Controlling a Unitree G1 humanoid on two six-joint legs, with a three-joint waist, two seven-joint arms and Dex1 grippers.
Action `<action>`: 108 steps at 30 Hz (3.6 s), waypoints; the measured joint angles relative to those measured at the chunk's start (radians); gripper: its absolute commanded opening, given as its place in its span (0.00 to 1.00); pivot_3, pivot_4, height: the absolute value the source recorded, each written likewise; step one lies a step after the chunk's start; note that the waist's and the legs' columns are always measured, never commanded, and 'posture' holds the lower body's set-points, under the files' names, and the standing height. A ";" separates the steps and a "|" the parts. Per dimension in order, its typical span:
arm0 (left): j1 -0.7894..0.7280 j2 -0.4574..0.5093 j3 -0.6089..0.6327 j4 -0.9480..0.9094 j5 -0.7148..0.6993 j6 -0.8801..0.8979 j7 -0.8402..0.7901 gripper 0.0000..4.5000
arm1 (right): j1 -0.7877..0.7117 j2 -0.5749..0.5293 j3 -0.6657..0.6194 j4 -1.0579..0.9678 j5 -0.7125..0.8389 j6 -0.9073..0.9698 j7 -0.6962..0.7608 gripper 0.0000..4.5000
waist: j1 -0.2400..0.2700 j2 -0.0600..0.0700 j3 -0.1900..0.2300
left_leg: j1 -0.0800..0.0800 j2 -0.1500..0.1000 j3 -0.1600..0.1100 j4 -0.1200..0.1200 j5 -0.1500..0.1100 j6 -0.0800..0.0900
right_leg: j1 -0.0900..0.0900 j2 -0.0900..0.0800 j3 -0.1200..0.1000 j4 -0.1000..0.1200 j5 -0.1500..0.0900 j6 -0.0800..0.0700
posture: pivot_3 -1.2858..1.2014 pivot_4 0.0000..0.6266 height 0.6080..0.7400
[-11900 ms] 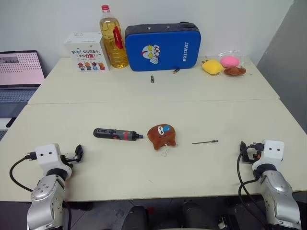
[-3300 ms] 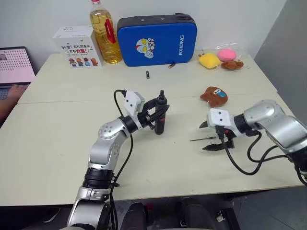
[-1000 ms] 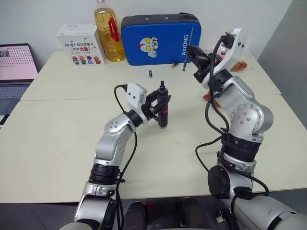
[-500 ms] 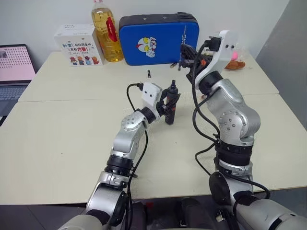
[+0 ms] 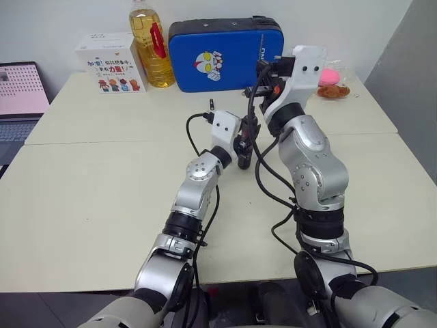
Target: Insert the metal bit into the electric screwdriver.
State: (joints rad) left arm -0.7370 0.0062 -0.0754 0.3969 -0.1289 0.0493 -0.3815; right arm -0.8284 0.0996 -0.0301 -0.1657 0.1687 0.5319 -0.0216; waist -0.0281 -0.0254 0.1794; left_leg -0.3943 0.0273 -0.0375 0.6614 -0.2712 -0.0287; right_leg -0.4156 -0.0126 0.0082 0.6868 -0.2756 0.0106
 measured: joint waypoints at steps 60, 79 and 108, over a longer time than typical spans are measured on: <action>0.006 -0.012 -0.009 -0.007 0.034 -0.014 0.018 0.37 | 0.044 0.029 0.054 0.072 0.002 -0.115 -0.120 0.01 | 0.000 0.000 0.000 | -0.003 0.000 0.003 0.000 0.000 0.000 | -0.005 0.000 0.003 0.003 0.000 0.000 | 0.52 0.24 1.00; 0.024 -0.011 -0.014 -0.033 0.033 -0.009 0.026 0.37 | 0.048 0.030 0.062 0.072 0.010 -0.112 -0.116 0.01 | 0.000 0.000 0.000 | -0.003 0.000 0.003 0.001 0.000 0.000 | -0.005 0.000 0.003 0.003 0.000 0.000 | 0.52 0.24 1.00; 0.024 -0.017 -0.005 -0.033 0.032 0.003 0.043 0.37 | 0.057 0.028 0.080 0.020 -0.035 -0.003 -0.117 0.01 | 0.000 0.000 -0.001 | -0.002 0.000 0.004 0.001 0.000 0.000 | -0.004 0.000 0.003 0.003 0.000 0.000 | 0.52 0.24 1.00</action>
State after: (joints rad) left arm -0.7132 -0.0110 -0.0803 0.3634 -0.0967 0.0526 -0.3387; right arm -0.7719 0.1278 0.0498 -0.1454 0.1338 0.5293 -0.1386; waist -0.0281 -0.0257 0.1788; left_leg -0.3961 0.0273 -0.0337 0.6621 -0.2711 -0.0288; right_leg -0.4201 -0.0126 0.0115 0.6900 -0.2755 0.0106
